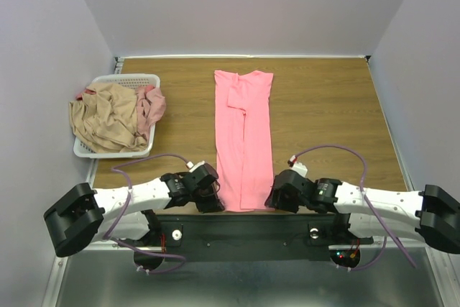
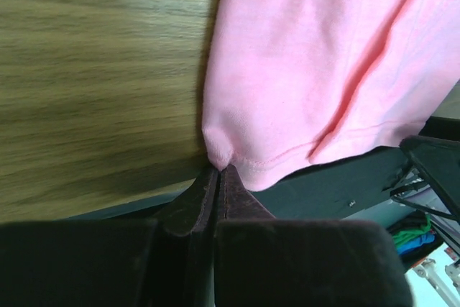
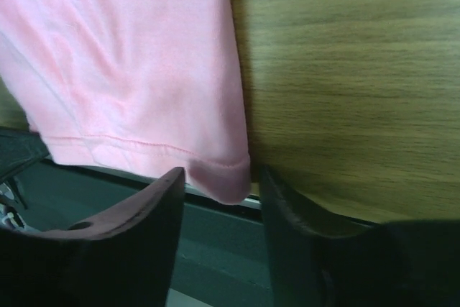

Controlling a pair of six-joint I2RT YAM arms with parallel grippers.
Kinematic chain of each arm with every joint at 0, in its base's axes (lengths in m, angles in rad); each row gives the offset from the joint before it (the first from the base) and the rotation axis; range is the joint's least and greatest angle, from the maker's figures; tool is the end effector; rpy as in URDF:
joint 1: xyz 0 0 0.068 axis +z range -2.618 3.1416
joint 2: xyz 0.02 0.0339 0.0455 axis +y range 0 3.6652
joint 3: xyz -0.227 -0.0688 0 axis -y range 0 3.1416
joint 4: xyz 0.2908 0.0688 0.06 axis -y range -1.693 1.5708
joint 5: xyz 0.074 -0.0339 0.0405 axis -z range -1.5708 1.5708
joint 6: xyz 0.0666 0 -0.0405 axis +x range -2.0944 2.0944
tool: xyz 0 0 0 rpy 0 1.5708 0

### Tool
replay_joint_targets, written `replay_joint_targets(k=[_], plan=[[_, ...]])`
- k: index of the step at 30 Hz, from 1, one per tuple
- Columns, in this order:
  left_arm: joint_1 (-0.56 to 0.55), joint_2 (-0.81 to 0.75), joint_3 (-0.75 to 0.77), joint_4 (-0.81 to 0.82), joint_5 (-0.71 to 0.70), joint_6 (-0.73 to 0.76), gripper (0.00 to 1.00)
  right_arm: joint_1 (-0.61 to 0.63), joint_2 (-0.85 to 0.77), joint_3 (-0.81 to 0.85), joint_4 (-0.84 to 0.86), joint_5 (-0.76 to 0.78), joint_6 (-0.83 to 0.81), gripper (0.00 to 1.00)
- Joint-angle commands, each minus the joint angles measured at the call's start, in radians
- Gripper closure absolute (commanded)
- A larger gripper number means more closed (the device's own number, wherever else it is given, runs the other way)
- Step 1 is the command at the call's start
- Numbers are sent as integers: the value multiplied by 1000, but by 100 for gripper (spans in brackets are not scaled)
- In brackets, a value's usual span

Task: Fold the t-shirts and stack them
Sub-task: Fold the tshirt

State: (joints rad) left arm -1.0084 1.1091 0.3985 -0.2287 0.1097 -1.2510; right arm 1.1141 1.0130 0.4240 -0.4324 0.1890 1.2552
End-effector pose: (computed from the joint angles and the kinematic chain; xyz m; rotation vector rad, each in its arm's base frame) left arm 0.1331 -0.2249 0.0594 -0.2921 2.8154 -0.9024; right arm 0.1205 0.2169 0.0755 0.2622 2.6873 0.6083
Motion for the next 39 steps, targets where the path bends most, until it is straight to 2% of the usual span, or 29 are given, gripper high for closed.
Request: replay_joint_targets(k=[1, 2, 3, 5, 6, 10, 14, 18, 24, 32, 39], plan=[[-6, 28, -7, 34, -25, 19, 100, 4, 36, 4, 17, -20, 13, 52], [-6, 26, -7, 38, -27, 21, 100, 6, 42, 4, 17, -19, 13, 57], [-7, 20, -6, 38, -28, 19, 100, 6, 47, 4, 17, -14, 13, 67], [-7, 9, -9, 37, -36, 21, 100, 6, 47, 9, 17, 6, 10, 76], [-7, -8, -12, 38, -39, 19, 100, 6, 45, 13, 17, 18, 1, 85], [-7, -47, -9, 37, -48, 24, 100, 6, 29, 45, 15, 79, -39, 100], [-7, -69, 23, 28, -67, 45, 100, 6, 41, 99, 15, 135, -91, 100], [-2, -35, 124, -50, -175, 84, 100, 4, 48, 183, 11, 246, -122, 100], [96, 64, 309, -69, -239, 191, 100, -16, 93, 289, 12, 435, -145, 99], [280, 187, 453, -28, -220, 326, 100, -215, 254, 492, 17, 437, -306, 99], [370, 337, 608, -6, -206, 429, 100, -345, 439, 649, 32, 397, -440, 100]])
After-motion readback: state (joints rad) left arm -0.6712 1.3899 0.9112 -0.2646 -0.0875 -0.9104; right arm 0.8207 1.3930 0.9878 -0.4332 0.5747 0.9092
